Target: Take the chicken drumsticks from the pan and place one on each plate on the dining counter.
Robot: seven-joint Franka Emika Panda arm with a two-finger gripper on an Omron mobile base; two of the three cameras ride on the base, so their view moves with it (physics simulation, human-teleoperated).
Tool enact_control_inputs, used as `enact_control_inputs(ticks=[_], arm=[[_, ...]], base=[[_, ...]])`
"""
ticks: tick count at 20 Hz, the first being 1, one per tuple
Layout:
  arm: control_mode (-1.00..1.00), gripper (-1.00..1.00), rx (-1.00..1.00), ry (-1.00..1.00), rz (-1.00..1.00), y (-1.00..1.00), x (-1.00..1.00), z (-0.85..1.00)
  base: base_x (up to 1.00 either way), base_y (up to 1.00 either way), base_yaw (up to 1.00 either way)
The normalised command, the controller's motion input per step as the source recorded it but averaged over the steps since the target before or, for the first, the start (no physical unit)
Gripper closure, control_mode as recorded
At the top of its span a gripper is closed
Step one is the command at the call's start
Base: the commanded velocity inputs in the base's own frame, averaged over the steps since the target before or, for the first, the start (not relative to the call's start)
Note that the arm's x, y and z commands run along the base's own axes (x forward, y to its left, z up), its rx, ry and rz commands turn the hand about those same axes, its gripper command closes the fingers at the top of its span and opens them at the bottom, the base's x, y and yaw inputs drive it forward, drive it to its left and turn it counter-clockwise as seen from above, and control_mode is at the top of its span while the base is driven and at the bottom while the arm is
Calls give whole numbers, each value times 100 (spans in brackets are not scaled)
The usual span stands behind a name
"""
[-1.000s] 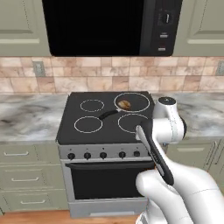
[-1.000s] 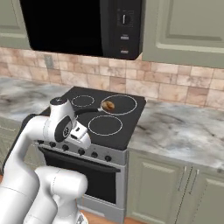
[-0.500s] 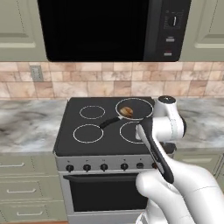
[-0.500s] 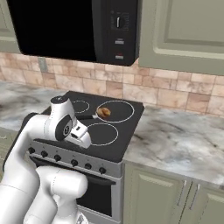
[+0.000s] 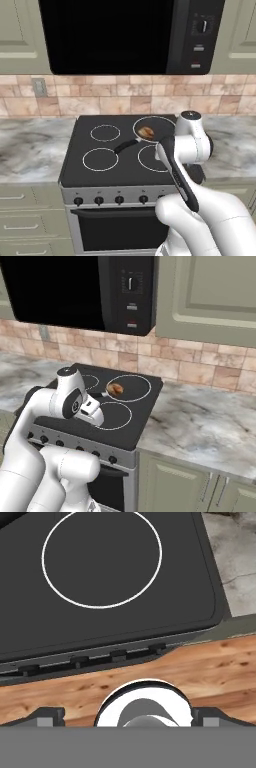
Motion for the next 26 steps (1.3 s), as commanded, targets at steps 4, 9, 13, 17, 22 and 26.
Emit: enact_control_inputs(ticks=[4,9,13,17,22,26], arm=[[100,-100,0,0,0,0,0,0],[100,-100,0,0,0,0,0,0],[100,-100,0,0,0,0,0,0],[100,-100,0,0,0,0,0,0],[-100,-100,0,-1,2,0,2,0],[-100,-100,0,-16,14,1,17,-3]], base=[[21,0,0],[48,0,0],[47,0,0],[1,0,0],[1,0,0],[0,0,0]])
